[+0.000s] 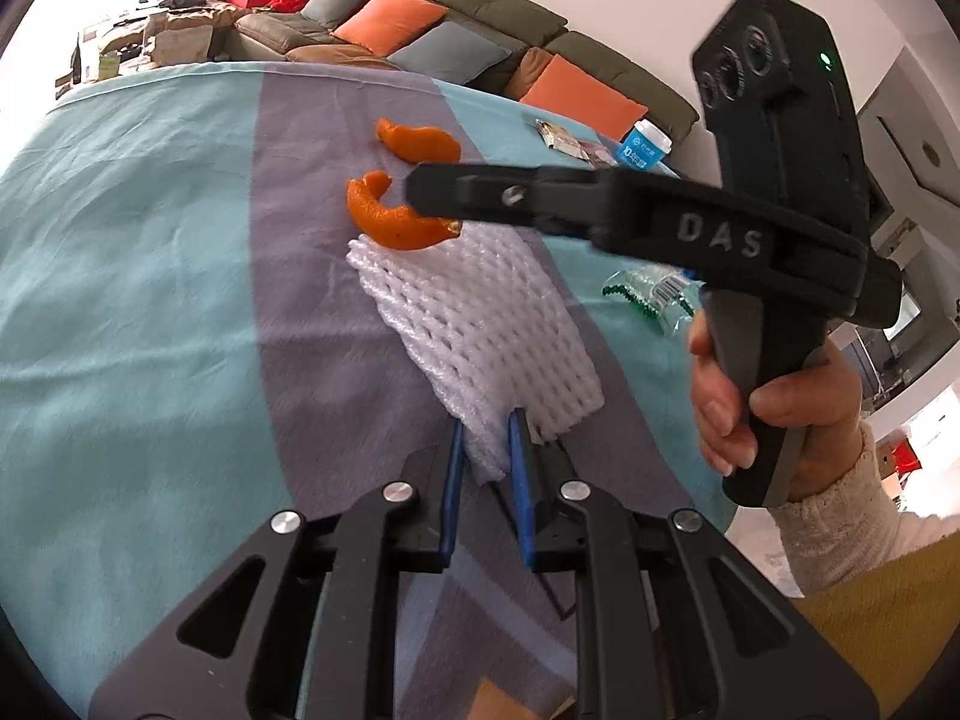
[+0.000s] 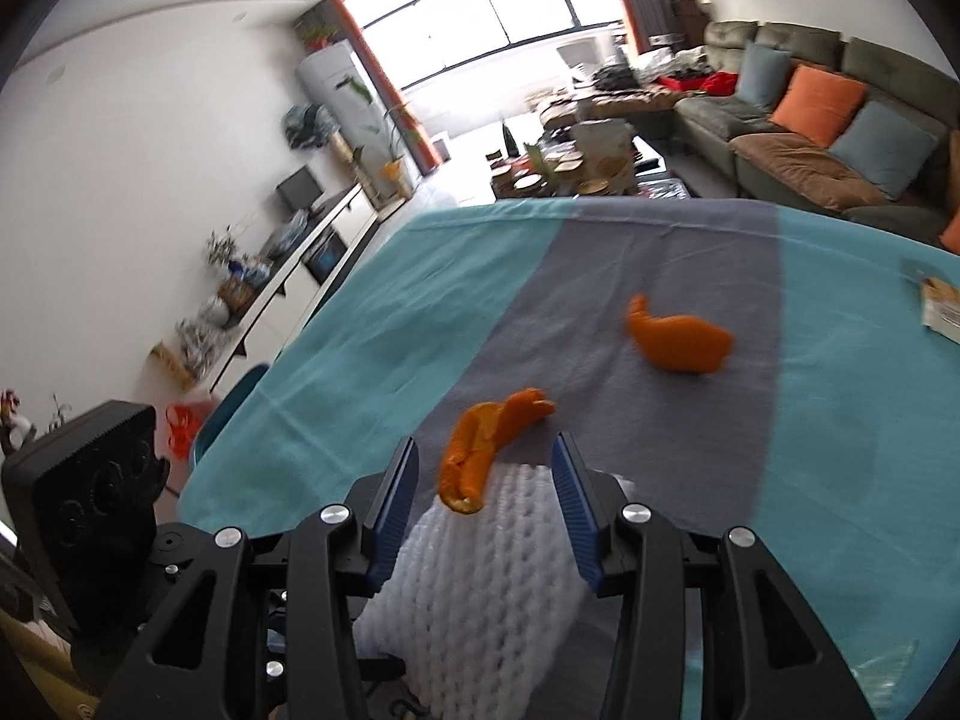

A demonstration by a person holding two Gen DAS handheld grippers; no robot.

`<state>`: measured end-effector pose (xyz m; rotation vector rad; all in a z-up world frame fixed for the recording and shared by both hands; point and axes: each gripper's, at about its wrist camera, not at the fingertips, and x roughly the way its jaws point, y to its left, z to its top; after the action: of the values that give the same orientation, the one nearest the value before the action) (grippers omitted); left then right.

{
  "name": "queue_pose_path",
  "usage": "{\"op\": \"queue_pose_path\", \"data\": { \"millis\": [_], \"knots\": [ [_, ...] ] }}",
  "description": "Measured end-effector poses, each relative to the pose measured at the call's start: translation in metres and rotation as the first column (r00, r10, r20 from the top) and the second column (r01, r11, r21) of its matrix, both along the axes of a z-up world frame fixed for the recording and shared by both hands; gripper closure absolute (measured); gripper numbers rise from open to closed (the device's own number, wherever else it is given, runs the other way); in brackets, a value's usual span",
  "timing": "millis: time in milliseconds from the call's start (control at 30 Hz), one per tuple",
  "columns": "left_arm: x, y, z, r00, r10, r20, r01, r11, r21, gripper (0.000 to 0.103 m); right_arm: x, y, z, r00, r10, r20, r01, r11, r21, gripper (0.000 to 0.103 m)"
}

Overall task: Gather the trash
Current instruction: 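Grasp the white foam net with the left tool while the right tool grasps an orange peel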

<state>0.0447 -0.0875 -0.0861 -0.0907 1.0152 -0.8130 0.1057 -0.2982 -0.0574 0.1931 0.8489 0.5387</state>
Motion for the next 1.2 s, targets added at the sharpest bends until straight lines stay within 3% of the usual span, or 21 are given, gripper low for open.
{"op": "queue_pose_path", "data": {
  "millis": [200, 267, 333, 800, 1200],
  "knots": [
    [-0.002, 0.003, -0.001, 1.000, 0.014, 0.011, -0.014, 1.000, 0.005, 0.087, 0.003, 0.019, -0.007, 1.000, 0.017, -0.020, -0.018, 0.998, -0.058, 0.065],
    [-0.002, 0.006, -0.002, 1.000, 0.017, 0.011, -0.017, 1.000, 0.002, 0.086, 0.004, 0.020, -0.009, 0.999, 0.018, -0.034, -0.020, 0.998, -0.054, 0.080],
    [-0.002, 0.008, -0.002, 1.000, 0.022, 0.014, -0.022, 1.000, 0.000, 0.086, 0.003, 0.019, -0.010, 0.999, 0.017, -0.036, -0.019, 0.998, -0.059, 0.087],
    [-0.010, 0.030, 0.003, 0.995, 0.080, 0.062, -0.081, 0.997, 0.006, 0.087, -0.012, 0.005, 0.024, 0.999, -0.012, 0.046, 0.011, 1.000, 0.023, 0.088],
    [-0.019, 0.075, 0.011, 0.981, 0.178, 0.079, -0.179, 0.984, 0.005, 0.087, -0.022, 0.023, 0.031, 0.997, 0.041, 0.070, -0.045, 0.998, 0.049, 0.088]
  ]
}}
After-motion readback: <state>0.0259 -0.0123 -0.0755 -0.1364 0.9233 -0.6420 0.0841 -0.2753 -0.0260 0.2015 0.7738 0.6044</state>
